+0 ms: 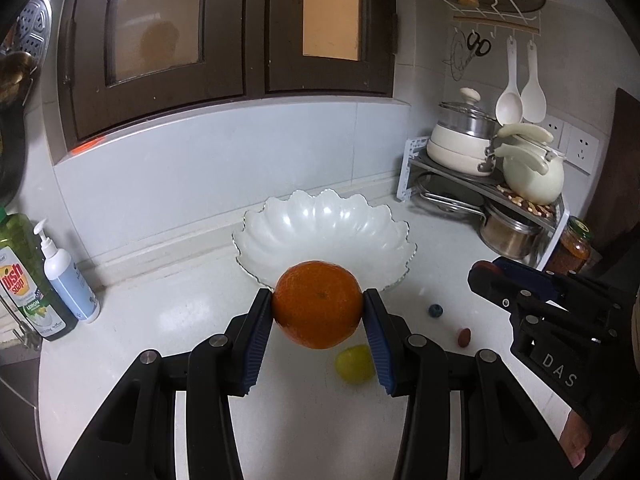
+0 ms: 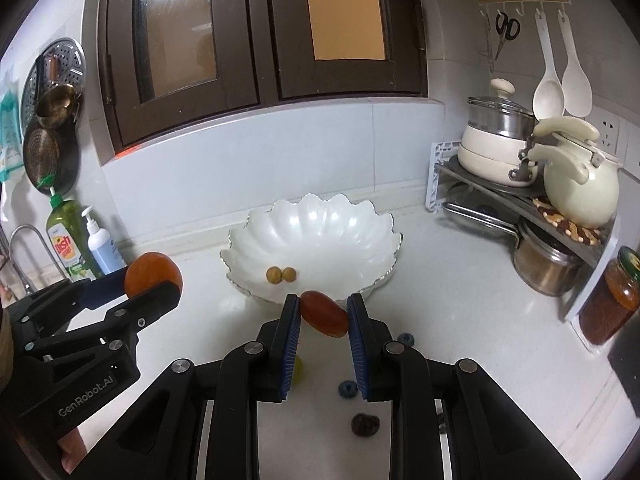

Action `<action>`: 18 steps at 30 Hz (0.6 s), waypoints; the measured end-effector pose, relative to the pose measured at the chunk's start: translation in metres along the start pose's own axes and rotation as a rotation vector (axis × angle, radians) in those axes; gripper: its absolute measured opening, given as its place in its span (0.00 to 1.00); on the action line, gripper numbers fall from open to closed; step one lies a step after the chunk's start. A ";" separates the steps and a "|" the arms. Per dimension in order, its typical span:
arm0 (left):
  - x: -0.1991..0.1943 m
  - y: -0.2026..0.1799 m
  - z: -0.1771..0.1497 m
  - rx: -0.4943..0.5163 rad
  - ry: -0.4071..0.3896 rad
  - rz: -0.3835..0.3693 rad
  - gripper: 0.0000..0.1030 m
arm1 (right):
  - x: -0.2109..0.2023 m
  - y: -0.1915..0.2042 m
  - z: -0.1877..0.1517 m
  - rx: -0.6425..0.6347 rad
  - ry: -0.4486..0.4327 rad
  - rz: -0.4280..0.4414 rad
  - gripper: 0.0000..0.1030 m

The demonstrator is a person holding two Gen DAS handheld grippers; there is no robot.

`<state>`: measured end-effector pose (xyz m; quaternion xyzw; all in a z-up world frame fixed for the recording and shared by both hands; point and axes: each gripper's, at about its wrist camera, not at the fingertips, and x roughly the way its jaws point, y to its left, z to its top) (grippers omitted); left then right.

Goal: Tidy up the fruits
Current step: 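Lift the orange with the left tool while the right tool lifts the date, then carry both fruits over the white bowl and open both tools to drop them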

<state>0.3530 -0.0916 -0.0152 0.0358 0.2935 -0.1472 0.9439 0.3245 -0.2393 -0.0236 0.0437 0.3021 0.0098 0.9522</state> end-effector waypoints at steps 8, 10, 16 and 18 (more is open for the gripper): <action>0.009 0.004 0.019 -0.023 -0.003 0.015 0.44 | 0.008 0.000 0.021 -0.019 -0.028 0.014 0.24; 0.011 0.005 0.025 -0.025 -0.006 0.015 0.44 | 0.011 -0.001 0.027 -0.021 -0.035 0.019 0.24; 0.021 0.006 0.042 -0.010 -0.023 0.032 0.44 | 0.026 -0.003 0.044 -0.013 -0.030 0.040 0.24; 0.026 0.006 0.049 -0.007 -0.024 0.036 0.44 | 0.033 -0.005 0.050 -0.007 -0.023 0.048 0.24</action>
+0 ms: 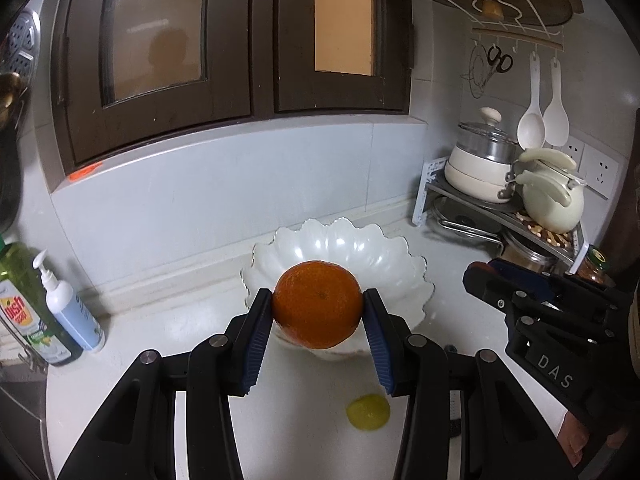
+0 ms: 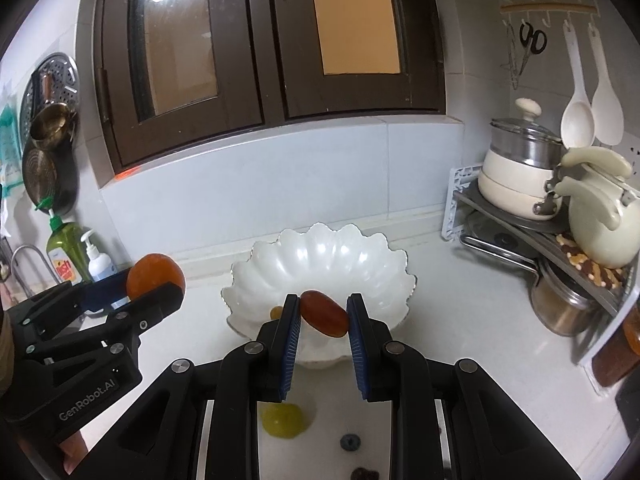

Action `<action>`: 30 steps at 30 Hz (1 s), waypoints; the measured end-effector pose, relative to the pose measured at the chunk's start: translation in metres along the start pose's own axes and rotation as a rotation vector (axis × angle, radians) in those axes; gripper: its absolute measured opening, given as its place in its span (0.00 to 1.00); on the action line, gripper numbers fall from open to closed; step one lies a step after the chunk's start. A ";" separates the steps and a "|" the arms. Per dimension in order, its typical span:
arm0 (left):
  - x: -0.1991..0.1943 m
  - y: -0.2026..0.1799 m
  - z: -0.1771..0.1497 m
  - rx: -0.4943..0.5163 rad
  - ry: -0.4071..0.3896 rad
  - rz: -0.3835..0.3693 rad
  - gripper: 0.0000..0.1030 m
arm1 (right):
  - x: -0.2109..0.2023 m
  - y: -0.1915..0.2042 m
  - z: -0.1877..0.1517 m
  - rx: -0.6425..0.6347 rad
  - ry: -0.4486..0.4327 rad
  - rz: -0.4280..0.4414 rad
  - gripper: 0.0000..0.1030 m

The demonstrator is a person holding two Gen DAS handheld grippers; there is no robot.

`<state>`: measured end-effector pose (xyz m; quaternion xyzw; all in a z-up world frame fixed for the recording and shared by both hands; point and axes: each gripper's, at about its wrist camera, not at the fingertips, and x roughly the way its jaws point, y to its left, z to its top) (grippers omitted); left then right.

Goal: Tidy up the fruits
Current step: 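Carry both fruits over the white bowl and open both tools to drop them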

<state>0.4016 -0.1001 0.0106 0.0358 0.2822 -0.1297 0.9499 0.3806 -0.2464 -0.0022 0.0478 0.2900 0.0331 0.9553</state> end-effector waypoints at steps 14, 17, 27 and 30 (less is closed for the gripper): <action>0.035 0.002 0.031 0.008 0.017 0.023 0.44 | 0.045 -0.007 0.028 0.012 0.052 0.006 0.24; 0.044 0.003 0.036 0.008 0.025 0.027 0.44 | 0.056 -0.008 0.033 0.018 0.070 0.011 0.24; 0.085 0.007 0.053 -0.004 0.088 0.017 0.44 | 0.089 -0.014 0.051 0.011 0.119 0.000 0.24; 0.099 0.008 0.058 0.001 0.112 0.013 0.44 | 0.103 -0.018 0.057 0.020 0.147 0.002 0.24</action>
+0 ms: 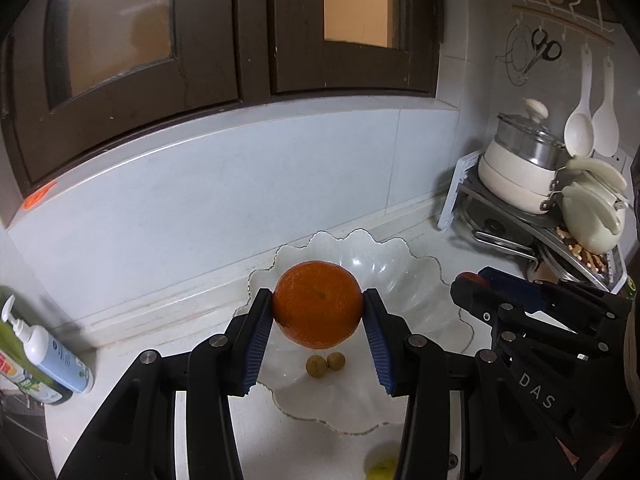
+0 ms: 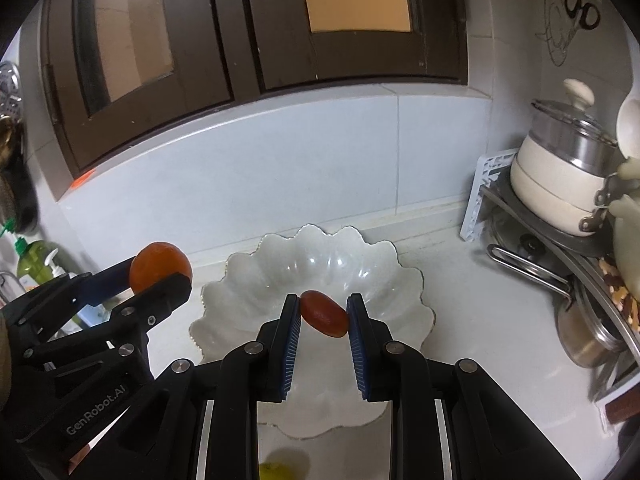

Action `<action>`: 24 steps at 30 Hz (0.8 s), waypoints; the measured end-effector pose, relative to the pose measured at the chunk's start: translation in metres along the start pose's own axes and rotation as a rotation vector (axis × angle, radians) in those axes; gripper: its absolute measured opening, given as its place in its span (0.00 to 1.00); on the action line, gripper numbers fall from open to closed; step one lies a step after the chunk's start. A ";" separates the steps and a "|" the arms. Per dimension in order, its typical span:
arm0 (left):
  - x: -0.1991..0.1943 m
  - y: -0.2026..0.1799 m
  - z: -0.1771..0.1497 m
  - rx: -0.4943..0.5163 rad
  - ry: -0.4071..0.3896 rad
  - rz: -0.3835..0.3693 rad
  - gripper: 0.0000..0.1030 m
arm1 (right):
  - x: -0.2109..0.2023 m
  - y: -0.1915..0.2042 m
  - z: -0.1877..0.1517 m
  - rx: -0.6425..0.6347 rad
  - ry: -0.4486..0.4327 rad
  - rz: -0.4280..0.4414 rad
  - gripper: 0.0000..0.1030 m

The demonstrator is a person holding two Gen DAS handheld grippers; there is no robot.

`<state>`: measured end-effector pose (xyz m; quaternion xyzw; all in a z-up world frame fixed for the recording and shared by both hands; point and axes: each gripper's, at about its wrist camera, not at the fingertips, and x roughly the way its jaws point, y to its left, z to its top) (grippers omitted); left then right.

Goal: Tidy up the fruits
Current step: 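Carry both fruits over the white bowl and open both tools to drop them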

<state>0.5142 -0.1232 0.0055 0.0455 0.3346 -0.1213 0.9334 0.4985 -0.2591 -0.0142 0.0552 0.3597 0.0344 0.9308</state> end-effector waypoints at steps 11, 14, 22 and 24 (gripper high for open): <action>0.051 0.006 0.013 -0.001 0.094 -0.006 0.44 | 0.055 -0.008 0.013 0.006 0.124 -0.018 0.24; 0.067 0.007 0.013 -0.001 0.131 -0.015 0.44 | 0.068 -0.010 0.014 0.003 0.153 -0.027 0.24; 0.105 0.006 0.013 0.011 0.208 -0.010 0.44 | 0.105 -0.015 0.015 -0.015 0.242 -0.037 0.24; 0.112 0.006 0.013 0.013 0.225 -0.008 0.44 | 0.113 -0.016 0.014 -0.022 0.264 -0.043 0.24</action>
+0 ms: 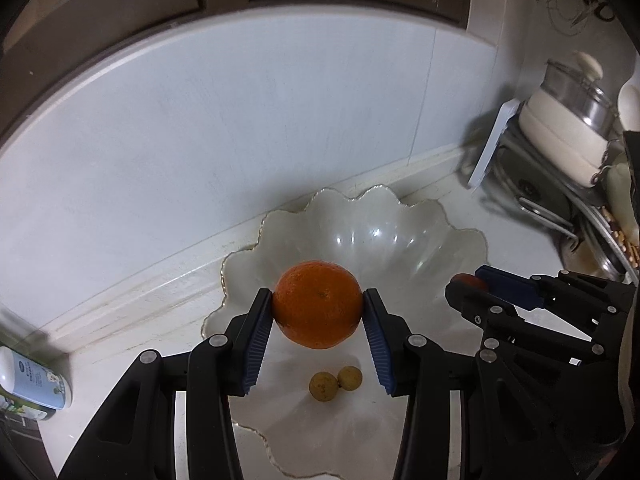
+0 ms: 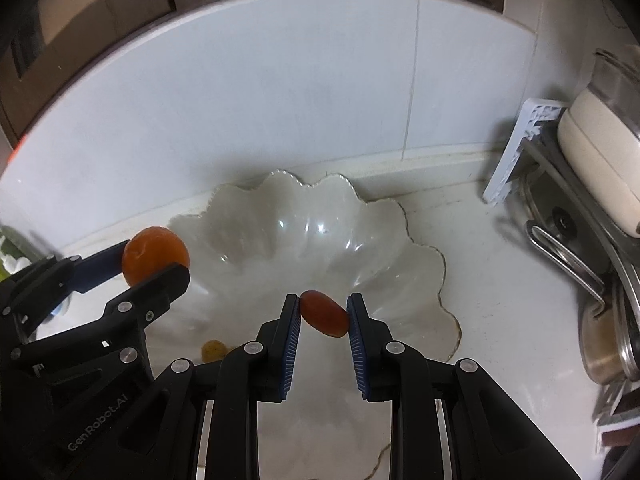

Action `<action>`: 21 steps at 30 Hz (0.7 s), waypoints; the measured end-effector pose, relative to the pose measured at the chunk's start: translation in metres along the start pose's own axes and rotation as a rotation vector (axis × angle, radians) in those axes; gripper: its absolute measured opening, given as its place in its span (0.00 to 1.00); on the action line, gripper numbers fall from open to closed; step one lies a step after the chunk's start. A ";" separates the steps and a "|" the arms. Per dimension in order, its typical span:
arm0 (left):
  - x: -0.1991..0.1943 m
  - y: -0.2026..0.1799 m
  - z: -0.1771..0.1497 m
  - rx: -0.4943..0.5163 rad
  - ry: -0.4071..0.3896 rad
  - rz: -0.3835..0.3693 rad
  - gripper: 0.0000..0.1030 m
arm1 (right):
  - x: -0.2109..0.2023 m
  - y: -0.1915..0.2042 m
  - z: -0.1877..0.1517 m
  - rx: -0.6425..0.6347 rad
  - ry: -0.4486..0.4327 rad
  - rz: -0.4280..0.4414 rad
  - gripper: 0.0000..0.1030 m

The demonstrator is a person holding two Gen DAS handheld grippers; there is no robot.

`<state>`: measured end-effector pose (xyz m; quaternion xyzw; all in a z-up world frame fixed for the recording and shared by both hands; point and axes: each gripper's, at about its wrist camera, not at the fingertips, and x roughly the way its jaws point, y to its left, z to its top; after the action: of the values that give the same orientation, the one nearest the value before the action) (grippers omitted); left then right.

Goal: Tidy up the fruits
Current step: 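Carry both fruits over the white bowl and open both tools to drop them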

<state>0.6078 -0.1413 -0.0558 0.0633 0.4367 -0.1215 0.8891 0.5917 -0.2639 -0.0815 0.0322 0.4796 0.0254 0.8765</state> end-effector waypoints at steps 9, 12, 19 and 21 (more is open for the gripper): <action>0.035 0.001 0.002 -0.001 0.097 -0.026 0.44 | 0.031 -0.005 0.003 -0.007 0.083 -0.021 0.25; 0.042 0.000 0.000 -0.001 0.115 -0.033 0.44 | 0.039 -0.006 0.002 -0.013 0.107 -0.030 0.25; 0.054 -0.002 -0.001 0.008 0.151 -0.031 0.44 | 0.054 -0.012 -0.001 -0.015 0.158 -0.040 0.25; 0.056 -0.001 -0.002 0.013 0.162 -0.032 0.44 | 0.056 -0.013 -0.001 -0.017 0.163 -0.045 0.25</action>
<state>0.6393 -0.1511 -0.1014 0.0715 0.5072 -0.1332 0.8485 0.6210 -0.2726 -0.1299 0.0117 0.5497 0.0126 0.8352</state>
